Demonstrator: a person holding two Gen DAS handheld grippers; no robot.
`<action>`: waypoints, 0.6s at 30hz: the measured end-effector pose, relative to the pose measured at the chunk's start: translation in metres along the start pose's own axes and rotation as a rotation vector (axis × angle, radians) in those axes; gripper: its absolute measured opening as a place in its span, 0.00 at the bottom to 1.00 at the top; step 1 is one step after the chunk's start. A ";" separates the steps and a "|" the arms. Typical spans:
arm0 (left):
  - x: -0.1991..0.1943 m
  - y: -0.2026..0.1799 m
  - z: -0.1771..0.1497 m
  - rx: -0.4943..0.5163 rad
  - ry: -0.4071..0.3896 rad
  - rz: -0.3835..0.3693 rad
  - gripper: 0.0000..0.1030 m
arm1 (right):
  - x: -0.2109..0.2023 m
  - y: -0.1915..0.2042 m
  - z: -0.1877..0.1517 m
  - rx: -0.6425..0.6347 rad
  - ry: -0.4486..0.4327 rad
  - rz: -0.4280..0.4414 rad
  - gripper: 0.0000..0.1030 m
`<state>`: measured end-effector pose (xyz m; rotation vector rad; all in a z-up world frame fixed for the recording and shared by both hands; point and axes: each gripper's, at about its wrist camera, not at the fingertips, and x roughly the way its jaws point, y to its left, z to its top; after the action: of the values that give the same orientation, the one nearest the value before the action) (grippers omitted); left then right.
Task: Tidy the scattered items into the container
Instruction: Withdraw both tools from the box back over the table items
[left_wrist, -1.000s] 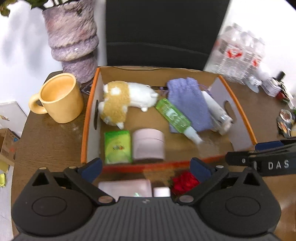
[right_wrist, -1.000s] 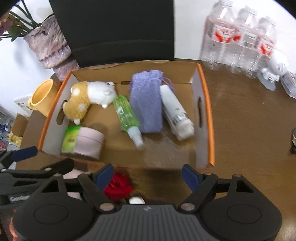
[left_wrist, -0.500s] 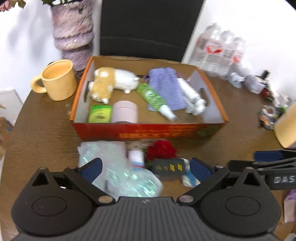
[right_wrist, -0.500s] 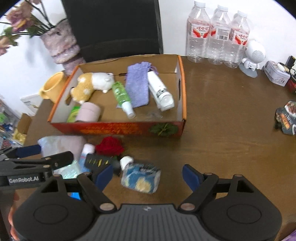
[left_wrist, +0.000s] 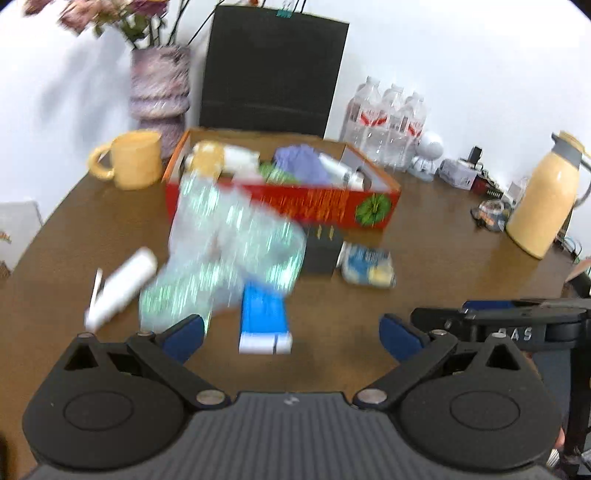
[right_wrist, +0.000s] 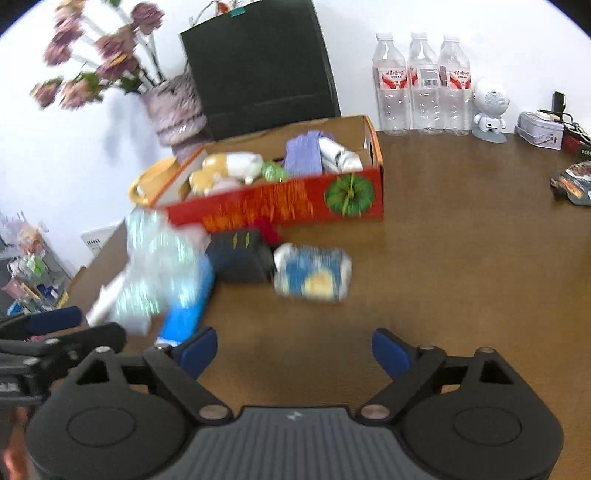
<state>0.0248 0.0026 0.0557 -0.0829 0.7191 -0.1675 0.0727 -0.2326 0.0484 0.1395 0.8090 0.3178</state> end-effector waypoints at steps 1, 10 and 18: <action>0.002 0.001 -0.012 -0.003 0.000 0.018 1.00 | 0.000 0.002 -0.013 -0.020 -0.027 -0.018 0.88; 0.032 -0.014 -0.049 0.083 0.014 0.196 1.00 | 0.008 0.005 -0.068 -0.027 -0.106 -0.101 0.88; 0.034 -0.014 -0.062 0.079 -0.016 0.161 1.00 | 0.016 0.007 -0.076 -0.006 -0.149 -0.158 0.96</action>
<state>0.0078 -0.0185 -0.0109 0.0490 0.6988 -0.0414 0.0260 -0.2204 -0.0128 0.0915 0.6672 0.1582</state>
